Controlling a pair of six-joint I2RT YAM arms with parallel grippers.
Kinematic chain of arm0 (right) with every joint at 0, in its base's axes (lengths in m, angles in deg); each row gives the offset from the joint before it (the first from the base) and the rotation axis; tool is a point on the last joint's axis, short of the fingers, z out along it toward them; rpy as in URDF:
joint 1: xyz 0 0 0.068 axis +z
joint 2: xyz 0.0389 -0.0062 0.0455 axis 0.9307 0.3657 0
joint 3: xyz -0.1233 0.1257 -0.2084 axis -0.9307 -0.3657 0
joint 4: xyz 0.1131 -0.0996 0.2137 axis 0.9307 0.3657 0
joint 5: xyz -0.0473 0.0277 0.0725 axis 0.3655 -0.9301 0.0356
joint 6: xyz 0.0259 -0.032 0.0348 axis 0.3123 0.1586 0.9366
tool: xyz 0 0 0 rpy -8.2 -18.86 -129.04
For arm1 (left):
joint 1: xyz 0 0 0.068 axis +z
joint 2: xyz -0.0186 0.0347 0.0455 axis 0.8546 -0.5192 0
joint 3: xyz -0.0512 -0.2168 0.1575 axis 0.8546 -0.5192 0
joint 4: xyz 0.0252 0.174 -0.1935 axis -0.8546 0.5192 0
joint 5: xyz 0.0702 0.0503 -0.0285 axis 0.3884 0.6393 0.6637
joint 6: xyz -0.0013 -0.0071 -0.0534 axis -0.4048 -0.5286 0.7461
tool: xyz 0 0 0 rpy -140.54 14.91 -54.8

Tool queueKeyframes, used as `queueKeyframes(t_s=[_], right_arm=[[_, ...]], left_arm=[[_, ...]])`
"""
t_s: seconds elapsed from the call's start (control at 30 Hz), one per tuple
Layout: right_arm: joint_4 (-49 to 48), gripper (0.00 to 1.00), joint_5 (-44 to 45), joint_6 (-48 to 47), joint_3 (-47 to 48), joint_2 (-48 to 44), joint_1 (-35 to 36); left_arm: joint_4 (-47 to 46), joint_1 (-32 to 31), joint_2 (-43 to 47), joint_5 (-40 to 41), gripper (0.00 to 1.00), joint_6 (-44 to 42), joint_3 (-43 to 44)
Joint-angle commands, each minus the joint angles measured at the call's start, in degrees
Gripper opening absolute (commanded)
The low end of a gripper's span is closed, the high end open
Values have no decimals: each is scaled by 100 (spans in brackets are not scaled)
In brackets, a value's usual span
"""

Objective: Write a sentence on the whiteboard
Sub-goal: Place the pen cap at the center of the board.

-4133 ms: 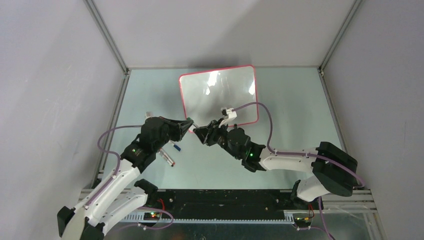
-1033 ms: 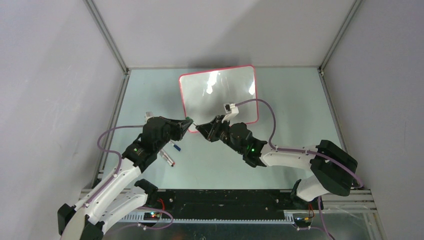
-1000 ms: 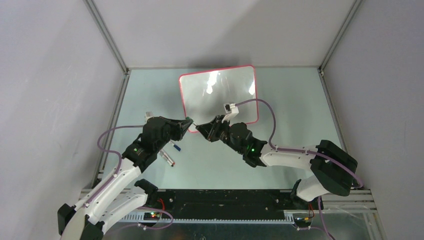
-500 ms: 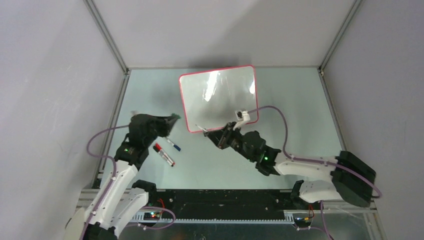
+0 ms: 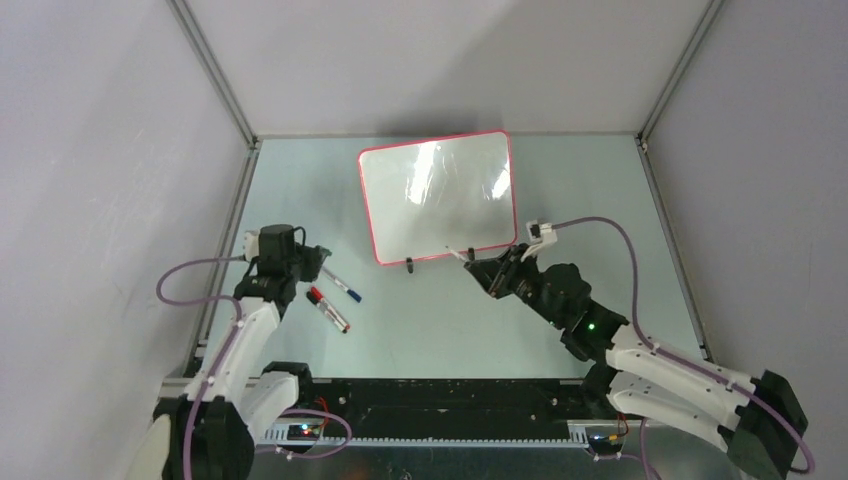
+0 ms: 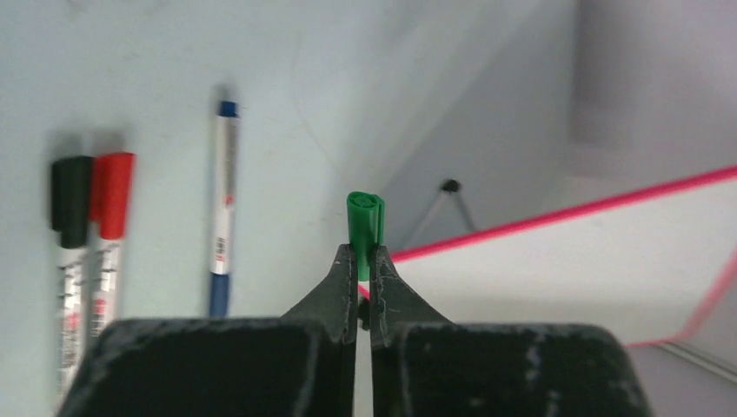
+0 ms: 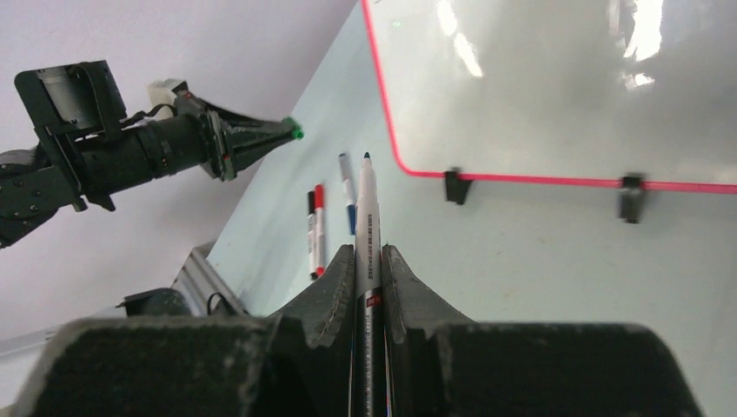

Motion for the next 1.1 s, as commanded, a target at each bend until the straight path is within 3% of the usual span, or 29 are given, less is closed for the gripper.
queueKeyframes(t_s=[0.0, 0.1, 0.33, 0.5, 0.77, 1.07], right_arm=[[1030, 0, -510, -597, 329, -416, -520], [1427, 0, -652, -719, 430, -582, -716], [1649, 0, -941, -540, 435, -529, -731], [1801, 0, -1085, -521, 401, -587, -704], [2138, 0, -915, -511, 218, -1112, -695], [2083, 0, -1052, -531, 217, -1226, -700]], left_arm=[[816, 7, -671, 755, 0, -1282, 648], [1191, -59, -1519, 939, 0, -1635, 889], [1122, -245, -3162, 518, 0, -2292, 1599], [1058, -393, -3303, 767, 0, -2498, 1810], [1283, -410, -2813, 1283, 0, -2245, 1824], [1274, -351, -3955, 1076, 0, -2290, 2463]])
